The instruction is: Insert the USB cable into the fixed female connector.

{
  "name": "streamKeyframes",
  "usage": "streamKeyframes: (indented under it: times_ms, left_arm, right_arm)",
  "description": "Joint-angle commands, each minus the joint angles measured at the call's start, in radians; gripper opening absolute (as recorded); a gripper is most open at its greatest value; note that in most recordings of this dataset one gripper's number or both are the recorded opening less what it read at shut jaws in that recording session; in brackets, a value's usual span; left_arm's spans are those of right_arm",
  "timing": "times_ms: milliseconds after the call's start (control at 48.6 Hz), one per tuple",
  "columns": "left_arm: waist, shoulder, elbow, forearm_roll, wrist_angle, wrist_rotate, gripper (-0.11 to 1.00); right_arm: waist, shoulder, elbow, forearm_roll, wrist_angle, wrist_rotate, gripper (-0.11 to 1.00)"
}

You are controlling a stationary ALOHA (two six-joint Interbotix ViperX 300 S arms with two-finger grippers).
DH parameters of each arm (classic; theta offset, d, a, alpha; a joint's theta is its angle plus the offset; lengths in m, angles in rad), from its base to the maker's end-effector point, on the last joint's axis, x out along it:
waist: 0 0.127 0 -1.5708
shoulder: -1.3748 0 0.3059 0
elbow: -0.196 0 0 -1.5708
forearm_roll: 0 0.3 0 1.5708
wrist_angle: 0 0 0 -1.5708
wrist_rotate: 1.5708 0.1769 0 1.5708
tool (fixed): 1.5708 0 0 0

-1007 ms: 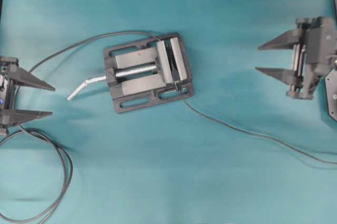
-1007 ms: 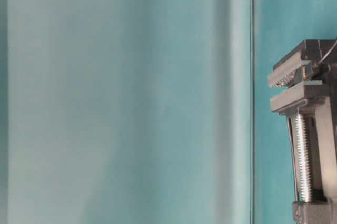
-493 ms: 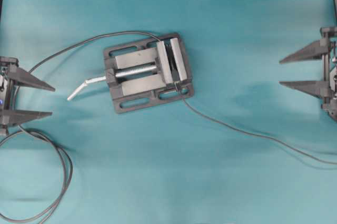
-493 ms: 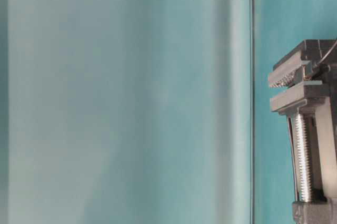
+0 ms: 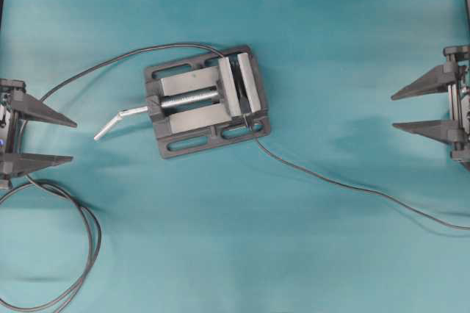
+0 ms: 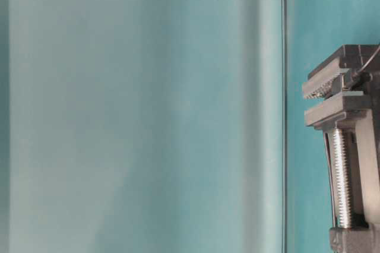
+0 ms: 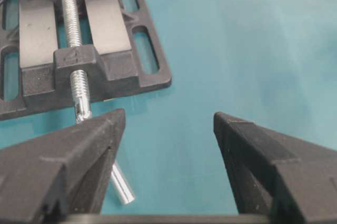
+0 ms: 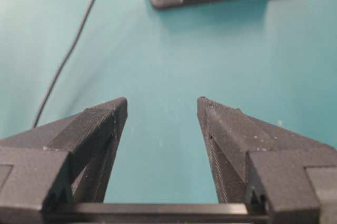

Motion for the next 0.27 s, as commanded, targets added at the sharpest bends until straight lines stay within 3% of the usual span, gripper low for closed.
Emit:
streamKeyframes:
  times_ms: [0,247]
  left_arm:
    - [-0.002,0.005,-0.011,0.003,-0.008,0.011,0.84]
    - [-0.002,0.006,-0.011,0.003,-0.008,0.011,0.84]
  right_arm:
    - [0.000,0.005,-0.009,-0.003,-0.005,0.002,0.64]
    - [0.000,0.005,-0.009,-0.003,-0.003,0.005,0.64]
